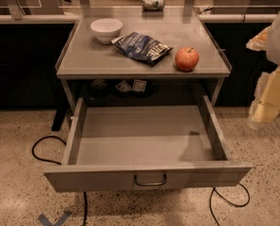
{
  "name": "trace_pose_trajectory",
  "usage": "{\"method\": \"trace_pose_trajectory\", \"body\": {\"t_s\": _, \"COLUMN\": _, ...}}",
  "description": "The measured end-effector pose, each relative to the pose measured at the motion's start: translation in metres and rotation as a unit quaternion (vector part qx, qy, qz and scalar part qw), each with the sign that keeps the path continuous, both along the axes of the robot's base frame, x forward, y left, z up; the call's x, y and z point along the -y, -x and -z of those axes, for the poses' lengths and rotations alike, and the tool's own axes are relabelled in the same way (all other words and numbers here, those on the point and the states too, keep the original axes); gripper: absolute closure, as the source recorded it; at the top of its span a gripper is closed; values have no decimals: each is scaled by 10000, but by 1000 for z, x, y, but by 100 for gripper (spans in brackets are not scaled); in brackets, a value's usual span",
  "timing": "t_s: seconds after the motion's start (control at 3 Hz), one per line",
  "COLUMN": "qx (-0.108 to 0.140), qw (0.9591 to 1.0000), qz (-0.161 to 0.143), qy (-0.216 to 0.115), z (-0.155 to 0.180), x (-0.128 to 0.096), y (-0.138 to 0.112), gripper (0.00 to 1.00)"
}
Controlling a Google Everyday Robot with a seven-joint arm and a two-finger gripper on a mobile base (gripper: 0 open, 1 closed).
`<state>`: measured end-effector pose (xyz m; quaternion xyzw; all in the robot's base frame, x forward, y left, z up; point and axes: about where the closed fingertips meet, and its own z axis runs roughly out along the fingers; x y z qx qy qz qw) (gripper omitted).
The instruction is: Place apple into top drawer
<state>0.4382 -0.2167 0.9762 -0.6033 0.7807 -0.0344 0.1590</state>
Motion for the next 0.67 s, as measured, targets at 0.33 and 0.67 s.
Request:
{"method": "trace_pose_trajectory", "body": {"t_s": 0.33, "qx": 68, "qw": 10000, "qz": -26, "qy": -5, "z": -3, "x": -1, "y": -8, "gripper": 0}}
{"method": "trace_pose_trajectory", "body": {"t_s": 0.67, "qx": 89, "qw": 10000, "qz": -26, "qy": -17, "z": -6, "x": 3, "y": -49, "gripper": 0}}
